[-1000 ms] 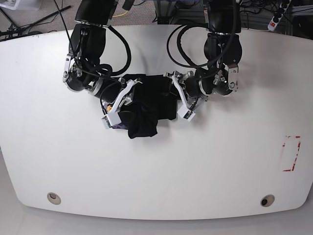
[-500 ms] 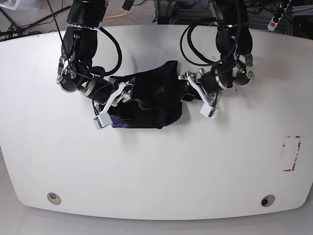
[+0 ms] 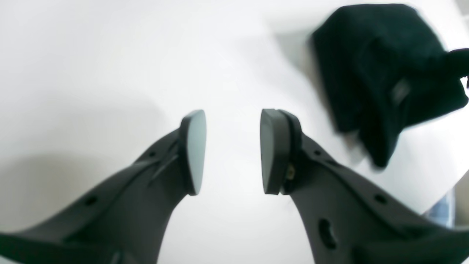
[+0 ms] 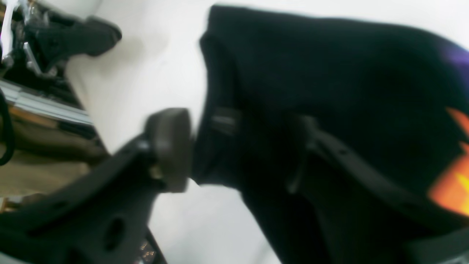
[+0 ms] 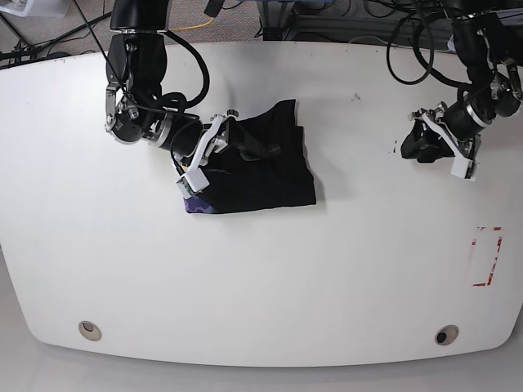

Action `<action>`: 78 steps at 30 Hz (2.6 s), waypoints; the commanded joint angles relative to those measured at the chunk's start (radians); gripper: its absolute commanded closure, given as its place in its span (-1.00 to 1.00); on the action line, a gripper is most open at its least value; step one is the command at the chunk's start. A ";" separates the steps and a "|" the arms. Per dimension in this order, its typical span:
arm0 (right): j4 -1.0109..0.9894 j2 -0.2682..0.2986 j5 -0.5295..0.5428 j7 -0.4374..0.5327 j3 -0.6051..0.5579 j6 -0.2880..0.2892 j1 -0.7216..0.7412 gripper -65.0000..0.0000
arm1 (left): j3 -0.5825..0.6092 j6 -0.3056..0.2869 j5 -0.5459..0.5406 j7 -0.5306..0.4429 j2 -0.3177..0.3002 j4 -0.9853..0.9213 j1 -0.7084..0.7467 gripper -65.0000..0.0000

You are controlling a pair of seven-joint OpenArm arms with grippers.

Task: Fold the T-shirt properly
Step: 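Release the bundle with the left gripper and lift it away, then grasp the bundle with both grippers and rotate it on the table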

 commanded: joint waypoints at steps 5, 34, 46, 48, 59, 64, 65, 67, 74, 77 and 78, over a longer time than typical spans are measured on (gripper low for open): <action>-0.118 0.006 0.022 0.134 -0.128 0.004 0.084 0.40 | 0.002 -0.006 -0.016 -0.022 -0.054 0.087 0.018 0.31; -0.322 0.276 0.018 0.266 -0.123 -0.164 0.300 0.46 | 0.610 -0.006 0.536 -0.030 0.224 0.198 -0.129 0.31; -0.502 0.221 -0.340 0.328 -0.125 -0.054 0.400 0.46 | 0.728 -0.003 0.749 -0.036 0.344 0.018 -0.169 0.31; -0.520 0.204 -0.403 0.363 -0.122 -0.037 0.399 0.46 | 0.727 -0.003 0.751 -0.056 0.341 0.000 -0.171 0.31; -0.506 0.196 -0.561 0.441 -0.119 0.052 0.297 0.47 | 0.720 -0.003 0.754 -0.073 0.218 -0.072 -0.243 0.31; -0.409 0.199 -0.561 0.441 -0.119 0.054 0.227 0.47 | 0.720 -0.006 0.751 -0.074 0.158 -0.146 -0.324 0.31; -0.389 0.202 -0.561 0.438 -0.119 0.054 0.215 0.47 | 0.720 -0.006 0.749 -0.074 0.147 -0.149 -0.335 0.31; -0.354 0.202 -0.561 0.437 -0.119 0.050 0.190 0.47 | 0.719 -0.006 0.749 -0.074 0.128 -0.158 -0.364 0.31; -0.267 0.196 -0.561 0.437 -0.119 0.044 0.104 0.47 | 0.719 -0.006 0.752 -0.108 0.088 -0.261 -0.478 0.31; -0.221 0.190 -0.559 0.437 -0.122 0.043 0.063 0.47 | 0.719 -0.006 0.751 -0.143 0.086 -0.313 -0.513 0.31; -0.204 0.171 -0.559 0.435 -0.123 0.043 0.046 0.47 | 0.719 -0.006 0.751 -0.154 0.086 -0.329 -0.527 0.31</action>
